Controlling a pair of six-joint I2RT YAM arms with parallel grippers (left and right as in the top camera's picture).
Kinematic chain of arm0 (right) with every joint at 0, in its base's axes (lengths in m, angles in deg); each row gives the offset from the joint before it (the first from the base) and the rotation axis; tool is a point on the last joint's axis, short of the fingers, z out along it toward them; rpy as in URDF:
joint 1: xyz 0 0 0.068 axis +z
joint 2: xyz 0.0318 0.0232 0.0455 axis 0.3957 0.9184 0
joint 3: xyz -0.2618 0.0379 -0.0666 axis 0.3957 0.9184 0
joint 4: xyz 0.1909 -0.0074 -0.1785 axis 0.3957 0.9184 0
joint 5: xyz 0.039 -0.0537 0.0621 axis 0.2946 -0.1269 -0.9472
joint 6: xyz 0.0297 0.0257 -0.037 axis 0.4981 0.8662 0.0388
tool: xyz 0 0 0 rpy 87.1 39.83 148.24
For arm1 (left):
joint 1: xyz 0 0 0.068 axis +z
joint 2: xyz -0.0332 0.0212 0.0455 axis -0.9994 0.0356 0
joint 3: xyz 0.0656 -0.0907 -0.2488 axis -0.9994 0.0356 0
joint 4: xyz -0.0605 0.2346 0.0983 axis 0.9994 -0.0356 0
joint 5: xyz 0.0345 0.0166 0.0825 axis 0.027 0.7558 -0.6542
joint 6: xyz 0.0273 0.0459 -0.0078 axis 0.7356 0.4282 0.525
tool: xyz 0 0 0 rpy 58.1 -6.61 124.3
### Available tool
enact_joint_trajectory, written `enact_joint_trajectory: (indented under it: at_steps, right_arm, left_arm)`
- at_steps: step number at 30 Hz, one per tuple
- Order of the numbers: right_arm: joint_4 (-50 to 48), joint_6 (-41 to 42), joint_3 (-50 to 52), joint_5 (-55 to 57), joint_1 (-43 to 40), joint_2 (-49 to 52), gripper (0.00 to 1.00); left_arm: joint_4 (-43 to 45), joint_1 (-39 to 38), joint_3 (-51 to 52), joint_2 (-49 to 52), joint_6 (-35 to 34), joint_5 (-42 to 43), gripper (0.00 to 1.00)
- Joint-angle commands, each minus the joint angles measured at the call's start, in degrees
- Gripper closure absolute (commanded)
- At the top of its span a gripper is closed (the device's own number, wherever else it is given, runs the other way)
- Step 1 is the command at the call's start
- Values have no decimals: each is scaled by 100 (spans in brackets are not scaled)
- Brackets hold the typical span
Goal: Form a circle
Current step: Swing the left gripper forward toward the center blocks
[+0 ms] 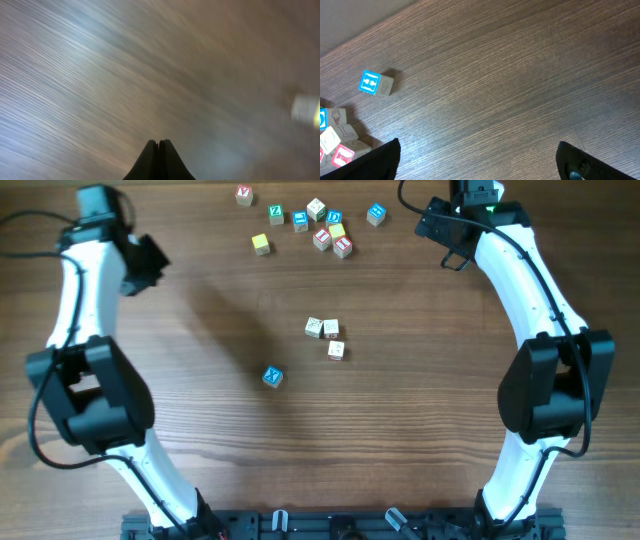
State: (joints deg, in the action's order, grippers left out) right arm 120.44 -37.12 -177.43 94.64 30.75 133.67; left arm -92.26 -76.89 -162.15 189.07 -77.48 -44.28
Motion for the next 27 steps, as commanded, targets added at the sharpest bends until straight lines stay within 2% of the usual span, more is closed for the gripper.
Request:
enact_joint_trajectory:
  at_steps: [1, 6, 12, 17, 18, 21, 25, 27]
  right_arm:
    - [-28, -7, -20, -50, 9, 59, 0]
    - [-26, -9, -20, -50, 9, 59, 0]
    - [-28, -7, -20, -52, 9, 59, 0]
    - [-26, -7, -20, -50, 9, 59, 0]
    - [-26, -9, -20, -52, 9, 59, 0]
    - [-28, -7, -20, -52, 9, 59, 0]
    - [-26, -9, -20, -52, 9, 59, 0]
    - [-28, -7, -20, -52, 9, 59, 0]
  left_arm:
    - [-271, -605, 33, -52, 479, 149, 96]
    - [-258, -1580, 590, -44, 734, 166, 96]
    - [1266, -2328, 1239, -31, 680, 190, 96]
    - [2048, -2715, 1449, -31, 662, 186, 87]
    - [2151, -2780, 1478, -31, 662, 186, 81]
    - [2212, -2988, 1480, 28, 549, 186, 78]
    - [2321, -3198, 1482, 267, 533, 186, 78]
    - [2402, -3252, 1482, 393, 533, 188, 85]
